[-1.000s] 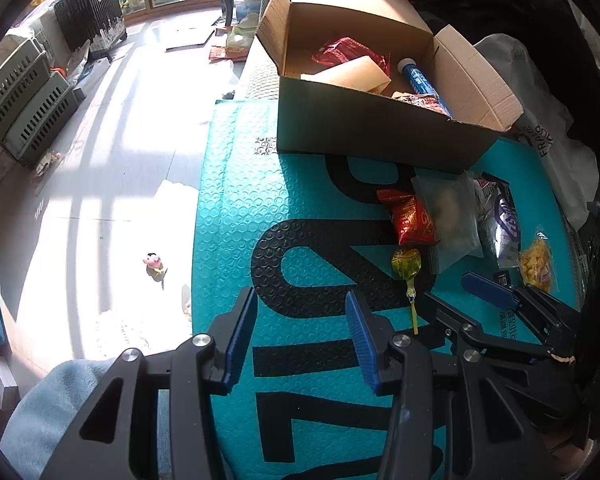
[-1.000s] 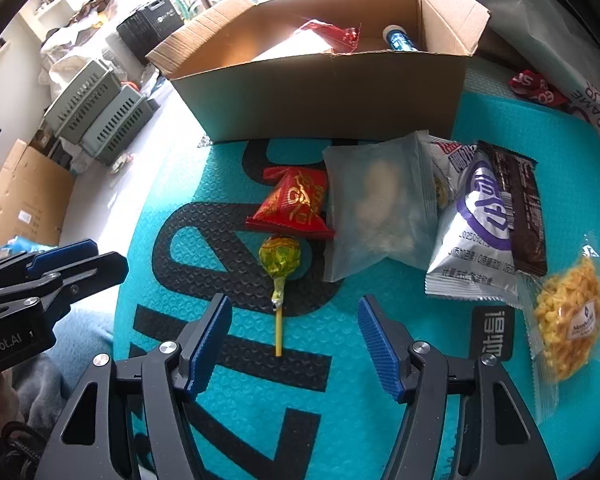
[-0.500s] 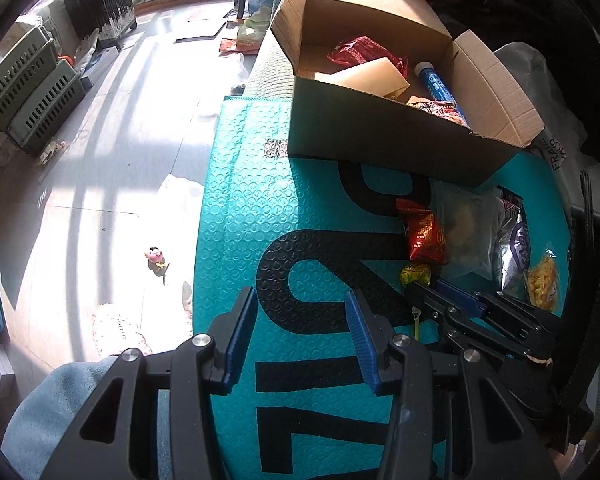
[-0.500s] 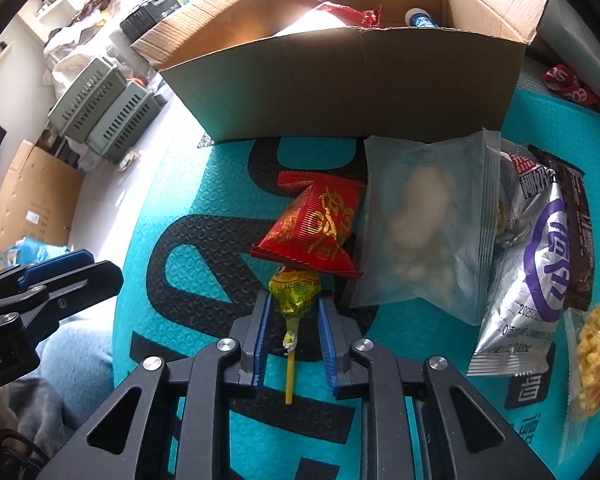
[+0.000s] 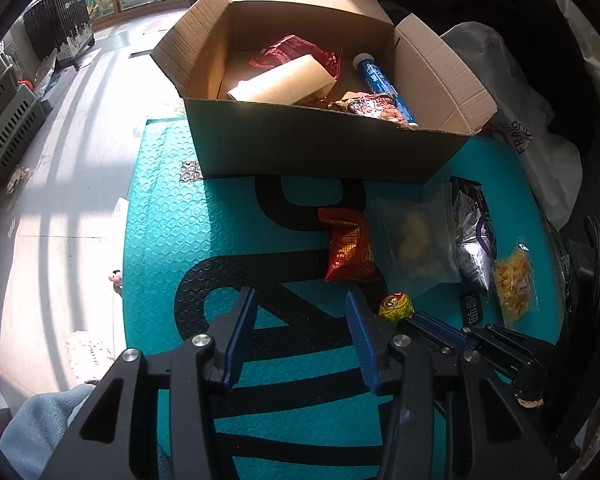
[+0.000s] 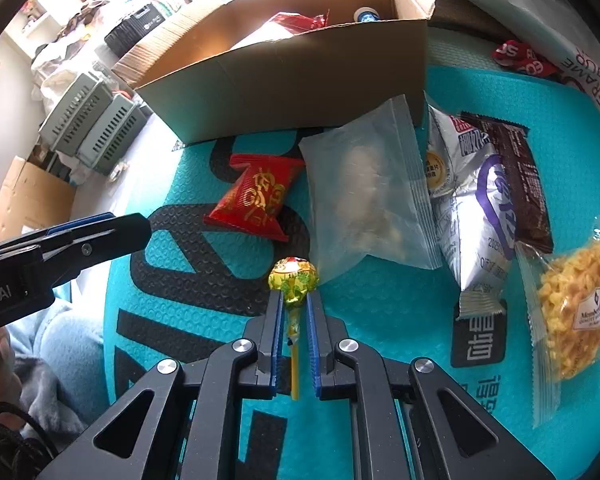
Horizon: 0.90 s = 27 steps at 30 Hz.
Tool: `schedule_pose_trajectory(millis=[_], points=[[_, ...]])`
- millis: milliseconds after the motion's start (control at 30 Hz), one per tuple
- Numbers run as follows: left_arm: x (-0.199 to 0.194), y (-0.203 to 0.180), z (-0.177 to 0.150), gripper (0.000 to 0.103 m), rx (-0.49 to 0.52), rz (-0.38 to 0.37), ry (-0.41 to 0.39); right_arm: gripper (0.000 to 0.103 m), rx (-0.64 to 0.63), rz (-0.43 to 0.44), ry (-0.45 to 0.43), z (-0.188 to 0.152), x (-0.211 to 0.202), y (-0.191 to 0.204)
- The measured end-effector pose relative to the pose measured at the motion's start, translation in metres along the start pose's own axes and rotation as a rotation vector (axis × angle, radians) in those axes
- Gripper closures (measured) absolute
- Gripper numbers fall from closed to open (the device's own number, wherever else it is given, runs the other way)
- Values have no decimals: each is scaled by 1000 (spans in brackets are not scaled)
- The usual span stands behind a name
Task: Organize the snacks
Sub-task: 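Grasp the red candy bag with the left tool while the right tool approaches the lollipop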
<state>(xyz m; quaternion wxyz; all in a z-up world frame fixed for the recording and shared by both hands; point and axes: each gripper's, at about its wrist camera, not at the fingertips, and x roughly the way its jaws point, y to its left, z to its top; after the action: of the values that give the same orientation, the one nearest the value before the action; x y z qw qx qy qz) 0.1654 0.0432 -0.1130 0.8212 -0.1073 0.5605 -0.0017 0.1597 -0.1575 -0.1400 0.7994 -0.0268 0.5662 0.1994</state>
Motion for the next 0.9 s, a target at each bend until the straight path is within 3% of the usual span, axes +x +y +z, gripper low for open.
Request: schedule_pose_trajectory(millis=[400,567,767,800,900], points=[[48,-24,30,58,67,-34,55,92,58,-9,18,1,-3,-27],[81,-21,36,58,52,-58,164,89,82,7,31,1,-2,-31],[79,-21,38,58,76,-73,111,84,53,-14,53,5,1,-27],[78,-20,37,71,72,-73,110,82,47,-17,56,5,2,-26],[75,-16,34,72,64,-70,125,76,48,-4,74,6,6,-24]])
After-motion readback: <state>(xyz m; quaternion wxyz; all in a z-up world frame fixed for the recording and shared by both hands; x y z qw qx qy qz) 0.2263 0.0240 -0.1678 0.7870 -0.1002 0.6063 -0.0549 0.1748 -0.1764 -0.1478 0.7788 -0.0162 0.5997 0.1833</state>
